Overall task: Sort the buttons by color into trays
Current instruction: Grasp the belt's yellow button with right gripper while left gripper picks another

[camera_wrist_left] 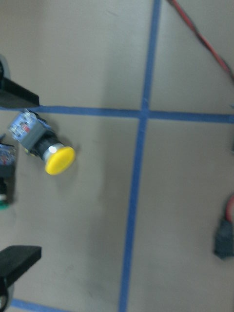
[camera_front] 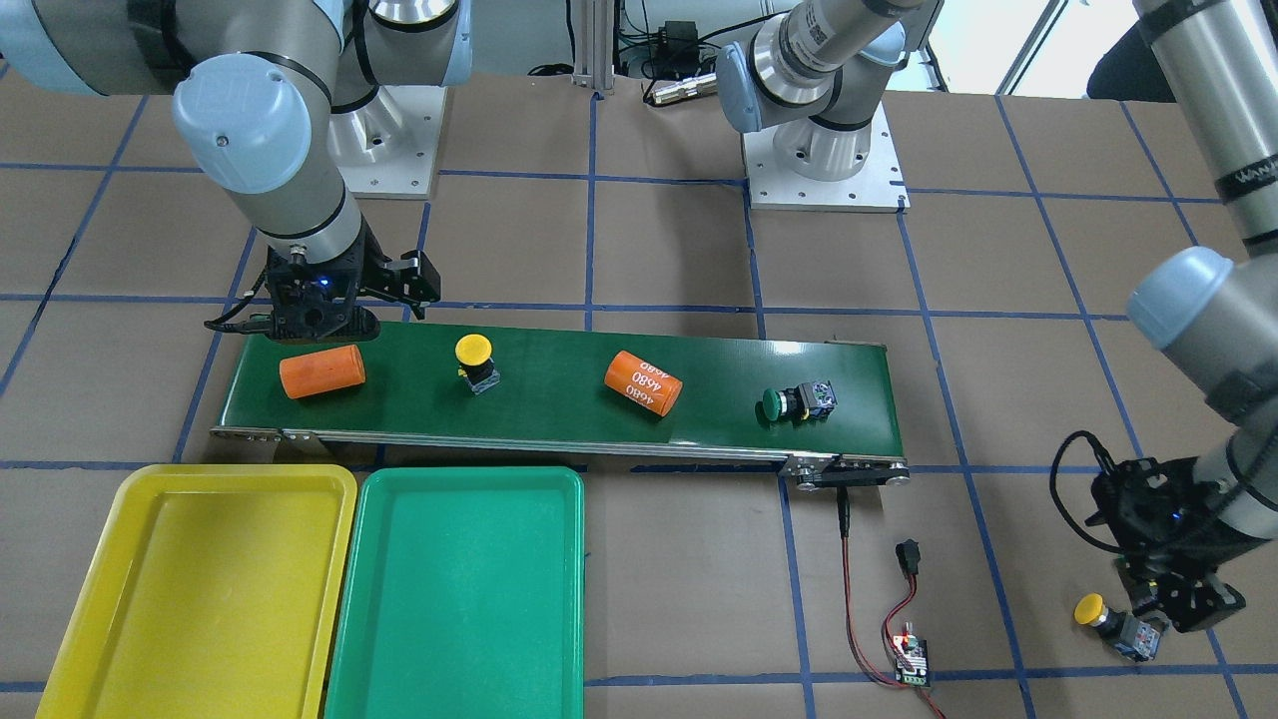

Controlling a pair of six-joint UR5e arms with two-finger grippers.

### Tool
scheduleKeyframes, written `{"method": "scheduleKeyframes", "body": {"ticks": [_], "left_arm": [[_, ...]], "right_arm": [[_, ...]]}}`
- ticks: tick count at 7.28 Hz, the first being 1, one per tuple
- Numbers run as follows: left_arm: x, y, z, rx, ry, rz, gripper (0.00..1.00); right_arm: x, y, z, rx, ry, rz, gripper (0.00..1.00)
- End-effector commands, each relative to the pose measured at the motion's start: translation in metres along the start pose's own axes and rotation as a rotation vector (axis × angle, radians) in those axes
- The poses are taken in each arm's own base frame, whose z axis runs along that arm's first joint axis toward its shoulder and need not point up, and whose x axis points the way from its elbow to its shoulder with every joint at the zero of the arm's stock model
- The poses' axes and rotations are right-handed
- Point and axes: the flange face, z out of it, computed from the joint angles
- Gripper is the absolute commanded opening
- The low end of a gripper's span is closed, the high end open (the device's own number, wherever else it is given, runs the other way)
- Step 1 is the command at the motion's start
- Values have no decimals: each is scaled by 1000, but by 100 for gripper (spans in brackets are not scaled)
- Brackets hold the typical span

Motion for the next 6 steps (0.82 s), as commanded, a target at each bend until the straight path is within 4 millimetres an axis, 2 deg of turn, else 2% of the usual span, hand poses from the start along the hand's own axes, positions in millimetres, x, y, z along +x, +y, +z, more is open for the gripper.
{"method": "scheduleKeyframes", "body": {"ticks": [1, 3, 6], "left_arm": [[-28, 26, 55, 29, 28, 4, 100], [-24, 25, 76, 44, 62, 2, 100], [-18, 26, 83, 58, 103, -8, 100]], "right_arm": [[-2, -1, -1, 13, -7, 37, 100], [-3, 1, 6, 18, -8, 53, 100], [-5, 3, 17, 31, -9, 57, 100]]}}
